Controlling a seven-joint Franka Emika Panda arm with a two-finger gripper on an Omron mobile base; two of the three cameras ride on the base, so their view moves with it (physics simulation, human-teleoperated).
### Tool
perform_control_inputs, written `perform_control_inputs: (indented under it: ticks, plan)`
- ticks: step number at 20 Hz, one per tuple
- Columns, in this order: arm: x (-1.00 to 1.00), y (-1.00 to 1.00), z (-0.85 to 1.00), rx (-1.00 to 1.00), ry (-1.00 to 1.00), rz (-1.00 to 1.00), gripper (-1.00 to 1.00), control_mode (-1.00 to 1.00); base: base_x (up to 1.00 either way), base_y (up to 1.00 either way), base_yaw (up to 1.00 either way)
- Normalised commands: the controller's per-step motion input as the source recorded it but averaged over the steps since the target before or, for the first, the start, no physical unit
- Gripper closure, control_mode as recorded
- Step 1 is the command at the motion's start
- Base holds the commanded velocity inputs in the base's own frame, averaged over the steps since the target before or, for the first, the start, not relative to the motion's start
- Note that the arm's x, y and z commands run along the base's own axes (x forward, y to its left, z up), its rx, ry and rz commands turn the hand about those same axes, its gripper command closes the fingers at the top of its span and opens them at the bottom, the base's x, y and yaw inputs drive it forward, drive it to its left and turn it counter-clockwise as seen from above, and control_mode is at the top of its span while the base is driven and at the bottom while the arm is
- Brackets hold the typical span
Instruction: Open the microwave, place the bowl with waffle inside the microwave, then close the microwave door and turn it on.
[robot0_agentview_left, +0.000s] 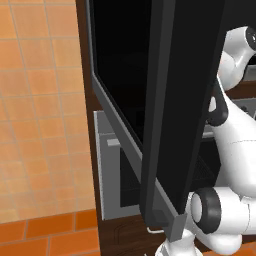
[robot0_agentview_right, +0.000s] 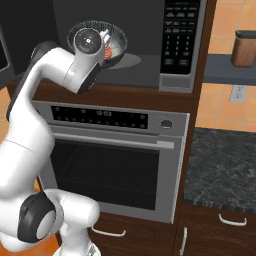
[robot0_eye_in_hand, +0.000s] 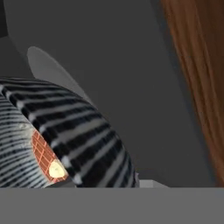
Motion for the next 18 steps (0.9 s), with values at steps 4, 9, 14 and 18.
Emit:
perform_control_inputs:
  ticks: [4, 9, 14, 18]
  plan:
    - [0.81, 0.08, -0.10, 0.00, 0.08, 0.00, 1.00, -1.00, 0.00, 0.00, 0.00]
    - [0.49, 0.01, -0.24, 0.00, 0.04, 0.00, -1.00, -1.00, 0.00, 0.00, 0.00]
    - [0.16, 0.00, -0.17, 0.00, 0.00, 0.00, -1.00, -1.00, 0.00, 0.00, 0.00]
    - [-0.16, 0.00, 0.31, 0.00, -0.28, 0.01, -1.00, -1.00, 0.00, 0.00, 0.00]
